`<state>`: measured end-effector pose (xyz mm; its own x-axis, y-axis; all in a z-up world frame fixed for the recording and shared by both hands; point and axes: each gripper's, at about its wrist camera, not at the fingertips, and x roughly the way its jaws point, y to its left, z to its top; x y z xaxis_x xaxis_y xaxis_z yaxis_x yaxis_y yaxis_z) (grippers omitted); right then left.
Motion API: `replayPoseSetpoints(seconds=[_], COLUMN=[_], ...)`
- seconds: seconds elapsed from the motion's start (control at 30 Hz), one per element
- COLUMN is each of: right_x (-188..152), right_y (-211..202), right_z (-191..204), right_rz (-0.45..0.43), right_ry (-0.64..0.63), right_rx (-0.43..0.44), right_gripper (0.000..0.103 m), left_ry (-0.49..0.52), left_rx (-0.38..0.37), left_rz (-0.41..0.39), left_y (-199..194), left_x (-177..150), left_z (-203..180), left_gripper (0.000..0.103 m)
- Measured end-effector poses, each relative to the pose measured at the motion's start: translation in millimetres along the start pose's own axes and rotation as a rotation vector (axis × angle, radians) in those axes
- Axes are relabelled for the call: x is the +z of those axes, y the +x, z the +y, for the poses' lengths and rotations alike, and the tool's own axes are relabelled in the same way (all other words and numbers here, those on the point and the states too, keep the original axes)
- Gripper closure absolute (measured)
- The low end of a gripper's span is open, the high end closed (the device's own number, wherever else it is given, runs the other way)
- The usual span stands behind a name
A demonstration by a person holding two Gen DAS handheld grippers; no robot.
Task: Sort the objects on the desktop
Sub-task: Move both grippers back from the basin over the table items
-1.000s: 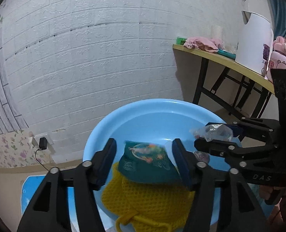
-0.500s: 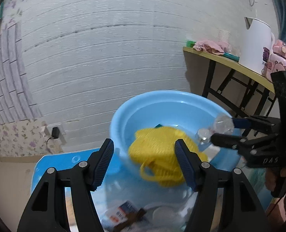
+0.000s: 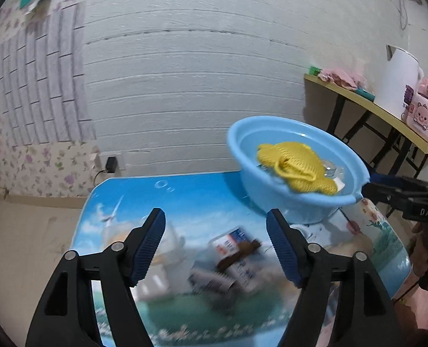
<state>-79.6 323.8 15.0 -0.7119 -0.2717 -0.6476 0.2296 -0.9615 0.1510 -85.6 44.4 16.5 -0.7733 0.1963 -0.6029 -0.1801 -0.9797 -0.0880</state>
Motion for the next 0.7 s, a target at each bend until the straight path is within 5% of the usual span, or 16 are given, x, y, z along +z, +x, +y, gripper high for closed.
replayPoseSetpoints(seconds=[0.7], right_x=[-62.9], right_y=[14.6], right_z=[-0.1], right_rz=[0.158], right_ry=[0.093], right_rx=[-0.004], right_gripper=[0.032], left_ry=[-0.069], left_rx=[0.052], left_rz=[0.123], left_y=[-10.6], left_x=[-81.3], left_z=[47.3], left_gripper=[0.028])
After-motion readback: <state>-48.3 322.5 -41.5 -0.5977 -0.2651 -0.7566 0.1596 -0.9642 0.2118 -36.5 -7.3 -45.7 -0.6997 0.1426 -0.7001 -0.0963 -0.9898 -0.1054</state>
